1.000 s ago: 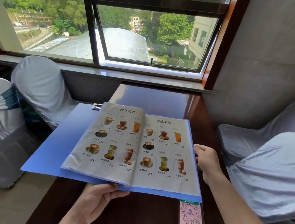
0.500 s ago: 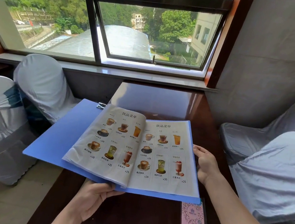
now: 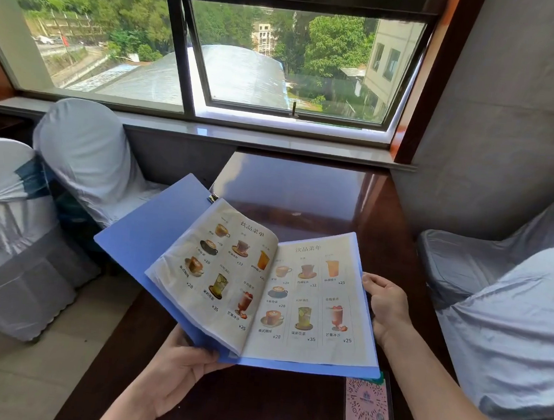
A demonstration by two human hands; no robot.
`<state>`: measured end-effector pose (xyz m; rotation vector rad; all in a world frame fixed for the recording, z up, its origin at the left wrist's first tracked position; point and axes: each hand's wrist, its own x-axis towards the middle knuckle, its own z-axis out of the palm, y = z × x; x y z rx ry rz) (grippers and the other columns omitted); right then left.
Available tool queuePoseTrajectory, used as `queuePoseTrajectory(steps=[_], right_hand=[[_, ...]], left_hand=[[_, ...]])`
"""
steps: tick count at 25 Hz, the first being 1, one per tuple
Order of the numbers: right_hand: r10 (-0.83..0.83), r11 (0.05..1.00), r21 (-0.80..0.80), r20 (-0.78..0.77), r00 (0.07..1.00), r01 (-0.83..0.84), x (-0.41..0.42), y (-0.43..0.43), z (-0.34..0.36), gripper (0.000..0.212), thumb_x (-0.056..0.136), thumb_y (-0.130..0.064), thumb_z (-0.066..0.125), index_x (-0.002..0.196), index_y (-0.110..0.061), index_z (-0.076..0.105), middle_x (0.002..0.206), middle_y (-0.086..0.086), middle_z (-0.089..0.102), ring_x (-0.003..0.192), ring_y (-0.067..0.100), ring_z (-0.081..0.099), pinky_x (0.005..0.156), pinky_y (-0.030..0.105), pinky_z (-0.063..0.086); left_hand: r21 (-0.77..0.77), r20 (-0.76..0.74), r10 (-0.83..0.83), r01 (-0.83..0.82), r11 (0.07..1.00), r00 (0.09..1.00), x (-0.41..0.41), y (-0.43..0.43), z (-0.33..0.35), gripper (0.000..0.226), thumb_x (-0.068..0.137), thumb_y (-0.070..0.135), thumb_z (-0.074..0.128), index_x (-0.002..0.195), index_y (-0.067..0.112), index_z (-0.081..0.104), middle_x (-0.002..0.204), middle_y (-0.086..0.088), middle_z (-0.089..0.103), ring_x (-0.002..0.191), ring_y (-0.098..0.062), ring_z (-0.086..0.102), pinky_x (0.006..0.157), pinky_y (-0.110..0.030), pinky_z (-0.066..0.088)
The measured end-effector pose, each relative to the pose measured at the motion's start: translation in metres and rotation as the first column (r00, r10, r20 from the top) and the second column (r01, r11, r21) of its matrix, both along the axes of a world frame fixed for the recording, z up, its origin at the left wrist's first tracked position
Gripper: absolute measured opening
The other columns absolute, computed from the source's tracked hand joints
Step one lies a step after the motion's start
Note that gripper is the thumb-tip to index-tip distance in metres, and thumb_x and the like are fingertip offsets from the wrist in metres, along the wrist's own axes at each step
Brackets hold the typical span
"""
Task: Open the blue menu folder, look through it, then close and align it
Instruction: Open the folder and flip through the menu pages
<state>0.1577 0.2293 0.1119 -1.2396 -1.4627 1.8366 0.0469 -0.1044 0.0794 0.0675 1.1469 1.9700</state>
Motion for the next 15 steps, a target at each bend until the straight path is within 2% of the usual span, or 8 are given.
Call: queuePoseTrajectory(steps=[3,6,9,13,15], right_hand=[[0.002,1.0,0.009,0.013,1.0,-0.002,-0.001,0.0,-0.002,0.017,0.099,-0.018,0.058,0.104,-0.009,0.071,0.095,0.018,0.077,0.084,0.037,0.075,0.074,0.049,0.063],[-0.013,1.0,-0.008,0.002,1.0,0.013,-0.003,0.001,-0.005,0.018,0.099,-0.014,0.058,0.107,-0.004,0.07,0.096,0.021,0.076,0.082,0.037,0.074,0.069,0.045,0.062],[-0.02,1.0,-0.013,0.001,1.0,0.02,-0.004,0.001,-0.009,0.017,0.098,-0.013,0.058,0.105,-0.004,0.07,0.094,0.021,0.076,0.075,0.034,0.074,0.064,0.042,0.062],[-0.023,1.0,-0.003,0.004,1.0,0.023,-0.005,0.001,-0.014,0.016,0.098,-0.012,0.058,0.1,-0.005,0.071,0.086,0.017,0.077,0.066,0.028,0.074,0.071,0.047,0.062],[-0.025,1.0,-0.001,0.002,1.0,0.025,-0.006,0.001,-0.015,0.015,0.098,-0.012,0.058,0.099,-0.005,0.071,0.087,0.018,0.077,0.067,0.029,0.074,0.069,0.047,0.063]], left_hand=[[0.056,0.016,-0.027,0.026,0.998,1.0,-0.002,-0.002,-0.002,0.08,0.066,-0.031,0.051,0.124,0.024,0.059,0.12,-0.026,0.07,0.108,-0.053,0.065,0.073,-0.059,0.061],[0.122,0.008,-0.065,0.063,0.99,0.998,-0.002,-0.002,0.0,0.083,0.069,-0.029,0.047,0.122,0.031,0.066,0.126,-0.025,0.067,0.11,-0.052,0.064,0.079,-0.062,0.059],[0.145,0.037,-0.077,0.071,0.987,0.996,0.0,0.0,0.003,0.08,0.071,-0.026,0.044,0.12,0.034,0.067,0.126,-0.025,0.067,0.107,-0.051,0.066,0.074,-0.059,0.061],[0.152,0.108,-0.049,0.033,0.988,0.993,0.001,-0.001,0.0,0.078,0.075,-0.016,0.038,0.128,0.036,0.06,0.13,-0.024,0.065,0.108,-0.05,0.066,0.075,-0.06,0.061],[0.185,0.144,-0.05,0.023,0.982,0.988,0.001,-0.002,0.0,0.065,0.082,-0.006,0.035,0.131,0.029,0.06,0.133,-0.026,0.062,0.108,-0.048,0.066,0.079,-0.06,0.06]])
